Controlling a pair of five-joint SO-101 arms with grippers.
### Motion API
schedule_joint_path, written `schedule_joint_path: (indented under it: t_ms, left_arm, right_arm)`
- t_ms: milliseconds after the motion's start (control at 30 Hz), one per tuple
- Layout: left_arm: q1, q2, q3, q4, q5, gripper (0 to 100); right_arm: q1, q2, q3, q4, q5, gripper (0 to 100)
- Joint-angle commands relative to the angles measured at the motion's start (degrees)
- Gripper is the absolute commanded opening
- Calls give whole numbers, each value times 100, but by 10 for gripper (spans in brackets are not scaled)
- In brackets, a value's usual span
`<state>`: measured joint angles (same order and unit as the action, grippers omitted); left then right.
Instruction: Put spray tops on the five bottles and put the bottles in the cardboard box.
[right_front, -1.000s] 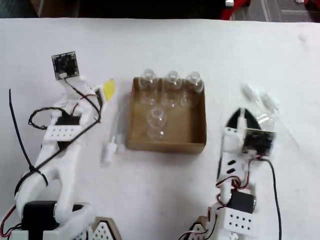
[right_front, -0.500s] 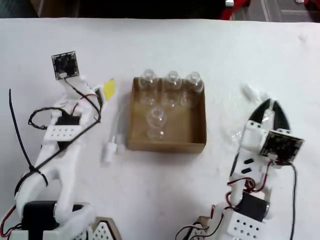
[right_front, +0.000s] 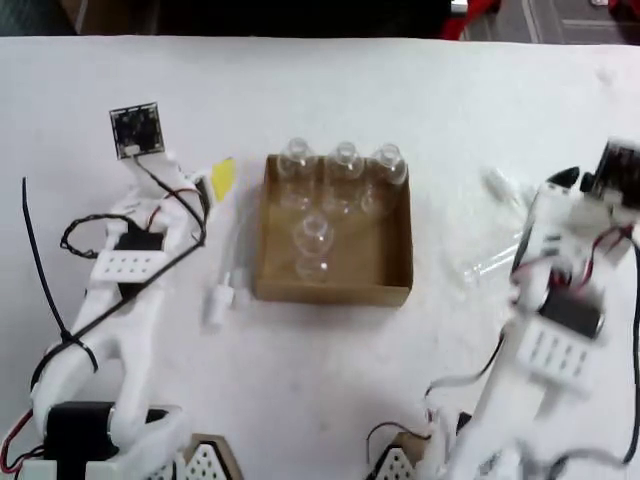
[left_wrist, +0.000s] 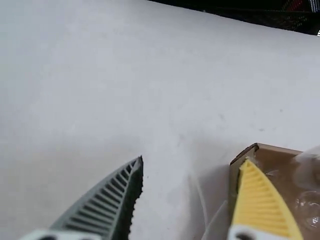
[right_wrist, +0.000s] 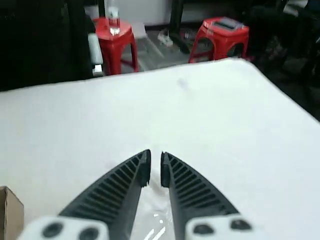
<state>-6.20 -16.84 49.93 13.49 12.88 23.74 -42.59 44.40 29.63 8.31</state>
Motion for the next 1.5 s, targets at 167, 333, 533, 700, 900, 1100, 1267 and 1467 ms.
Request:
schedule_joint_path:
  t_ms: [167,333,533,700,900,1100,1267,1467]
  left_arm:
    - [268,-40,35,-149,-53,286]
    - [295,-40,35,-167,-273,286]
    - [303,-40,79,-360,-352,286]
    - [303,-40,79,-360,-360,286]
    - [303,-40,79,-387,-360,286]
    - [303,-40,79,-387,-360,286]
    - [303,-40,79,-378,-360,286]
    - [303,-40,79,-378,-360,286]
  right_arm:
    - [462,3204,-1978,356,-1143,28]
    - [453,4514,-3244,1437,-1336,33]
    - [488,5877,-4527,2079,-1679,111]
    - [497,6642,-5345,2589,-1899,118]
    - [453,7011,-6066,3442,-1899,119]
    - [435,7073,-6215,3697,-1908,119]
    - [391,7257,-6233,3653,-1908,119]
    - [426,7635,-6268,3424,-2224,117]
